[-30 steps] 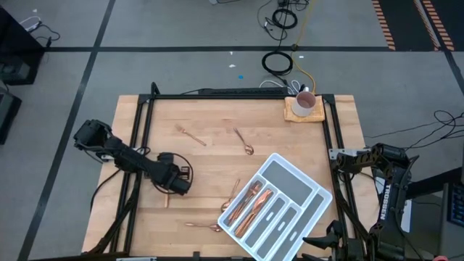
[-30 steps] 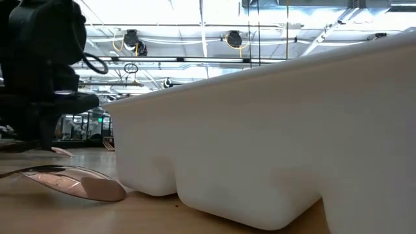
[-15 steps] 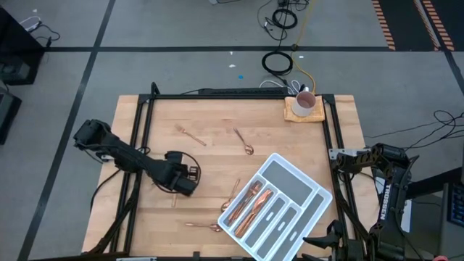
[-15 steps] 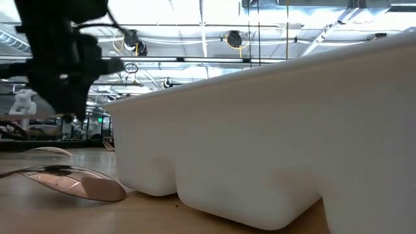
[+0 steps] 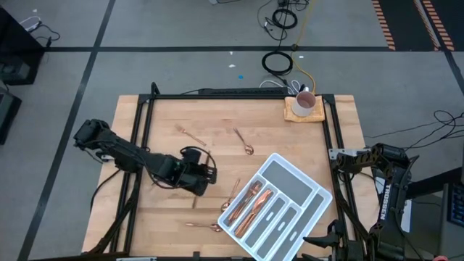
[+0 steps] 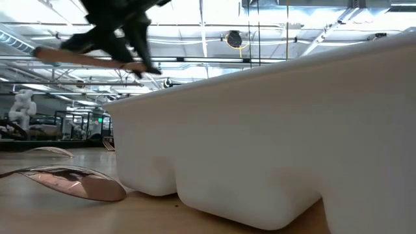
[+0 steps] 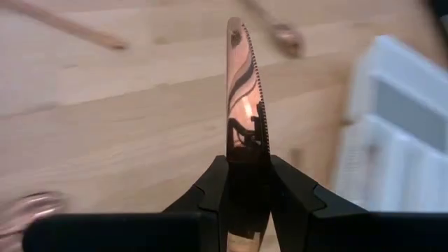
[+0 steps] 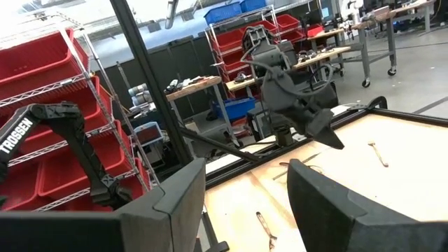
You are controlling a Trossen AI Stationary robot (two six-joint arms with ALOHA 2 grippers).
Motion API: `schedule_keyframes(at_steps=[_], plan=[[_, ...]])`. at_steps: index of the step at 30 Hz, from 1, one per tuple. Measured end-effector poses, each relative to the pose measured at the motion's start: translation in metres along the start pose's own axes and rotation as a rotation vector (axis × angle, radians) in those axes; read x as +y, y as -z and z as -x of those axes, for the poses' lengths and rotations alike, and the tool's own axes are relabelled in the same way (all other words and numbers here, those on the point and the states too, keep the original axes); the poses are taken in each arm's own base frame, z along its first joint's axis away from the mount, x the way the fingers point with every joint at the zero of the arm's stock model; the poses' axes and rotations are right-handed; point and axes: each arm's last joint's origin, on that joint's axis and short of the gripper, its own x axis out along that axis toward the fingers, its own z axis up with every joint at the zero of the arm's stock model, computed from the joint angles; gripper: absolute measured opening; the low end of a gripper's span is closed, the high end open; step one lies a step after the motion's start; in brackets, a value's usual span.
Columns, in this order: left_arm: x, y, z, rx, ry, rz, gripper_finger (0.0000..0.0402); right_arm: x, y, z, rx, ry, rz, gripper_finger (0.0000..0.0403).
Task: Sort silverware
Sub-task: Put the gold knife into the silverware tray
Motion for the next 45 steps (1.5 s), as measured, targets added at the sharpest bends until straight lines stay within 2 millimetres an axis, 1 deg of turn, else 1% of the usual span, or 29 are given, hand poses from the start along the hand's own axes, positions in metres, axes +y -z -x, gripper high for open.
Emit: schedule_keyframes(at_steps=[5, 9, 15, 24, 31, 35, 38, 45], plan=[[-0.020, -0.006, -0.005, -0.015, 0.156, 0.022, 0.0075, 0.000, 0.000, 0.000, 0.000, 0.000, 0.001, 0.0187], [-0.034, -0.006, -0.012, -0.001, 0.265, 0.038, 0.0075, 0.000, 0.000, 0.000, 0.000, 0.000, 0.007, 0.0187], [-0.055, 0.003, -0.024, 0.040, 0.419, 0.060, 0.0075, -0.001, 0.001, 0.000, 0.000, 0.000, 0.020, 0.0187], [-0.082, 0.020, -0.044, 0.072, 0.635, 0.040, 0.0075, -0.001, 0.001, 0.000, 0.000, 0.000, 0.025, 0.0187], [-0.114, 0.033, -0.061, 0.105, 0.678, -0.128, 0.0075, -0.001, 0.001, 0.000, -0.001, 0.001, 0.025, 0.0187], [-0.130, 0.041, -0.075, 0.128, 0.669, -0.158, 0.0075, -0.001, 0.001, 0.000, -0.001, 0.001, 0.025, 0.0187], [-0.133, 0.049, -0.087, 0.151, 0.608, -0.201, 0.0075, -0.001, 0.001, 0.000, -0.001, 0.001, 0.025, 0.0187], [-0.135, 0.061, -0.110, 0.162, 0.568, -0.216, 0.0075, -0.001, 0.001, 0.000, 0.000, 0.000, 0.024, 0.0187]])
